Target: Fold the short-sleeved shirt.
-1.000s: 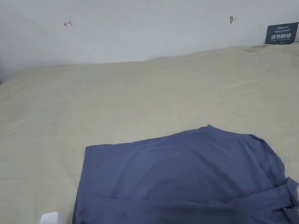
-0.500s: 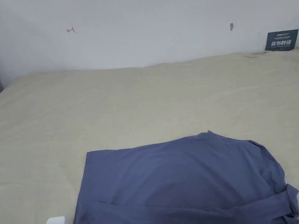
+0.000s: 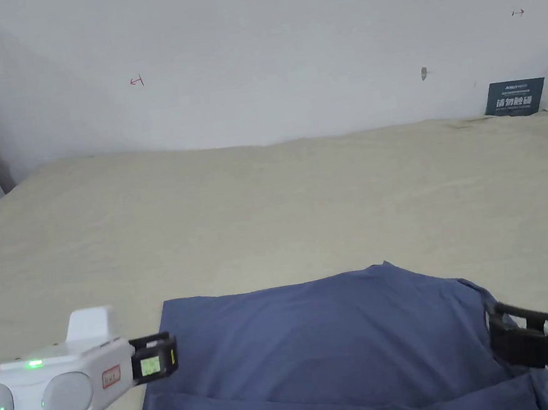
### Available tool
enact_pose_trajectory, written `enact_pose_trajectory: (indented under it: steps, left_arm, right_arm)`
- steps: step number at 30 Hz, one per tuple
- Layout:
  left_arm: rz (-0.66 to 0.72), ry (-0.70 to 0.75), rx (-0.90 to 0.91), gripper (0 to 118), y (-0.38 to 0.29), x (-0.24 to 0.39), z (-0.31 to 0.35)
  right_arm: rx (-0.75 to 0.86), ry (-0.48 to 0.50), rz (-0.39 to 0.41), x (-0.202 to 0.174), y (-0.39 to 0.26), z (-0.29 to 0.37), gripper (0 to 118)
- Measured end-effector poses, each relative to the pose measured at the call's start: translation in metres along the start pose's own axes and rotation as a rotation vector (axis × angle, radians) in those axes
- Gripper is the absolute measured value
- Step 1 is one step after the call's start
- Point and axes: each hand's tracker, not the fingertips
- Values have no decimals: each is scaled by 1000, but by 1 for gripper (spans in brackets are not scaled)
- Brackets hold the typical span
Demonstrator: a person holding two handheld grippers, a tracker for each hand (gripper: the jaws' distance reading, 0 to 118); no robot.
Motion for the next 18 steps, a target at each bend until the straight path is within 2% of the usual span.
enact_pose_trajectory:
  steps: [3,6,9,11,12,13,15,16,17,18]
  left_arm:
    - [-60,11,126,106,17,11,11]
    - [-94,26,254,96,27,26,27]
    - [-113,27,304,68,30,38,31]
    - [-120,24,332,65,30,44,32]
    - [-125,22,341,56,29,44,27]
    - [-133,21,351,41,28,46,26]
    - [-133,14,358,20,25,50,25]
    - [-141,15,361,6,23,50,21]
    - [-146,20,363,0,21,51,19]
    - [-151,18,366,0,20,52,17]
  right_arm:
    - [102,-32,22,-11,17,9,103]
    - [194,-56,31,-22,28,19,94]
    - [243,-50,17,-29,32,25,55]
    - [269,-57,6,-32,33,27,51]
    - [278,-58,7,-34,32,27,42]
    - [285,-60,9,-35,31,28,27]
    - [313,-75,13,-38,29,28,8]
    - [320,-75,12,-39,28,29,3]
    - [323,-70,10,-40,27,30,2]
    - [329,-66,7,-38,26,27,0]
